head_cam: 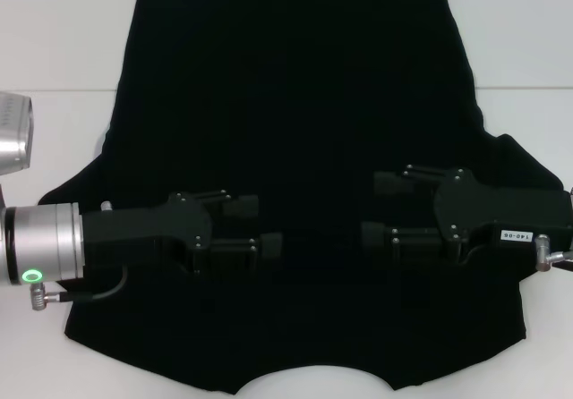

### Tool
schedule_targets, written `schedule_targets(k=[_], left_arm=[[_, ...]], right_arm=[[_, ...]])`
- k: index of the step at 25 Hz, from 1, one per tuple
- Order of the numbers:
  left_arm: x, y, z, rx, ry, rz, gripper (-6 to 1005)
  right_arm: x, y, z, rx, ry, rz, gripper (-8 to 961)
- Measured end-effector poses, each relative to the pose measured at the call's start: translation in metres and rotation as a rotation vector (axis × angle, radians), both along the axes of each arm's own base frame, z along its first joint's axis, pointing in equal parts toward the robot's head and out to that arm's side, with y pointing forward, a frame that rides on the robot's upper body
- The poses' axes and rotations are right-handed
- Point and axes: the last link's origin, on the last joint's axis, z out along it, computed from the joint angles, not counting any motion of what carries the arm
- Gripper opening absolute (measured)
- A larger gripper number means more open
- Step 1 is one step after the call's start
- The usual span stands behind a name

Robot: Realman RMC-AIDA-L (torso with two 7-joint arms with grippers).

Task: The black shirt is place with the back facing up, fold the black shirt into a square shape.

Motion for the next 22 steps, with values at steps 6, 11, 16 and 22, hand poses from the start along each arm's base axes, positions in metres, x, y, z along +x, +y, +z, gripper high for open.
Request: schedule_targets(k=[6, 11, 16, 22], left_arm=[[0.0, 0.0, 0.0, -0.002, 0.0, 0.002, 808], [0.0, 0.0, 0.001, -0.002, -0.002, 0.007, 807], [-0.001, 0.001, 0.002, -0.008, -0.01, 0.034, 807], [-0.015, 0.014, 0.01, 0.034, 0.009, 0.197, 808]], right_arm=[[0.002, -0.002, 0.0, 0.001, 0.0, -0.005, 848], [0.003, -0.001, -0.001, 0.006, -0.004, -0.011, 849], [0.002, -0.001, -0.003, 0.004, -0.001, -0.01, 849], [-0.003, 0.002, -0.007, 0.005, 0.003, -0.012, 849]])
